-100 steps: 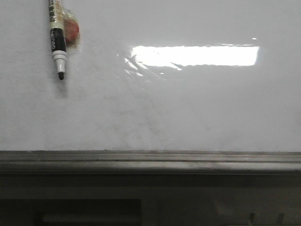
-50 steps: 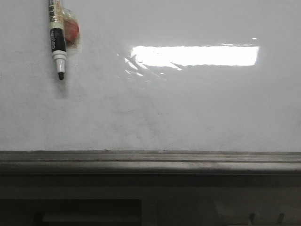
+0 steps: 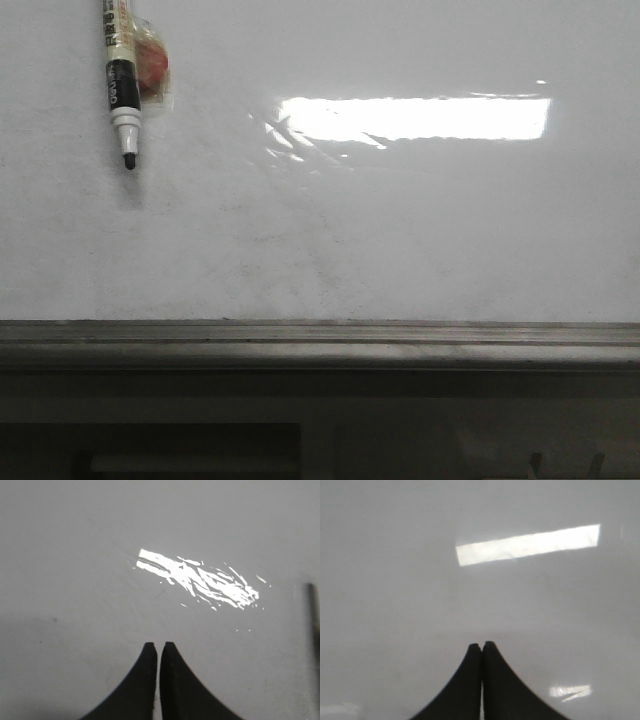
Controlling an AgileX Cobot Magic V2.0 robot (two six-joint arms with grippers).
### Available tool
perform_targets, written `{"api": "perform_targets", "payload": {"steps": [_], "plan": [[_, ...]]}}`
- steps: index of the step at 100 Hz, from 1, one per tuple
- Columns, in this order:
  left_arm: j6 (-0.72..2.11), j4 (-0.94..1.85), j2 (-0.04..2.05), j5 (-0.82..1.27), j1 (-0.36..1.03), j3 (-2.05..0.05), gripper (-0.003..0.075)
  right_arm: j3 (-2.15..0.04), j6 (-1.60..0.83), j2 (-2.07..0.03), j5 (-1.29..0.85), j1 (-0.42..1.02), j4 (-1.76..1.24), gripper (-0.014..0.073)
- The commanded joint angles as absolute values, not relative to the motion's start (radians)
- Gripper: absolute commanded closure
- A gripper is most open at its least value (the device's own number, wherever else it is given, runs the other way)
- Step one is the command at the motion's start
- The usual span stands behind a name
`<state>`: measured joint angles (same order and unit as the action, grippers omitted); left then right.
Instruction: Write number 6 on whiteboard
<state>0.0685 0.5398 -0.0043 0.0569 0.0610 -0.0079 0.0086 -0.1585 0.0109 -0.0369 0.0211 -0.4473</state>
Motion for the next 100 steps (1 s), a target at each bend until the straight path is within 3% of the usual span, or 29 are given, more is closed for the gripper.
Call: {"api": "perform_targets", "payload": {"steps": [1, 26, 53, 70, 75, 83, 93, 100], "plan": [[0.062, 0.688, -0.035, -0.018, 0.058, 0.037, 0.0741, 0.027, -0.157, 0.029, 0.038, 0.023, -0.542, 0.0659], [0.071, 0.633, 0.007, 0.188, 0.058, -0.148, 0.0741, -0.126, -0.157, -0.001, -0.186, 0.023, -0.490, 0.0652], [0.149, 0.504, 0.281, 0.528, 0.058, -0.466, 0.0740, -0.398, -0.169, -0.275, -0.453, 0.023, -0.424, 0.0646], [0.208, 0.528, 0.396, 0.560, 0.105, -0.539, 0.0738, -0.494, -0.208, -0.400, -0.537, 0.023, -0.430, 0.0625], [0.244, 0.551, 0.416, 0.558, 0.131, -0.547, 0.0720, -0.509, -0.242, -0.420, -0.560, 0.023, -0.446, 0.0570], [0.307, 0.599, 0.447, 0.551, 0.168, -0.547, 0.0634, -0.527, -0.262, -0.438, -0.581, 0.023, -0.466, 0.0382], [0.345, 0.673, 0.502, 0.533, 0.209, -0.547, 0.0430, -0.533, -0.262, -0.446, -0.583, 0.023, -0.486, 0.0121], [0.382, 0.748, 0.545, 0.508, 0.229, -0.547, 0.0285, -0.533, -0.262, -0.448, -0.583, 0.023, -0.492, 0.0060]]}}
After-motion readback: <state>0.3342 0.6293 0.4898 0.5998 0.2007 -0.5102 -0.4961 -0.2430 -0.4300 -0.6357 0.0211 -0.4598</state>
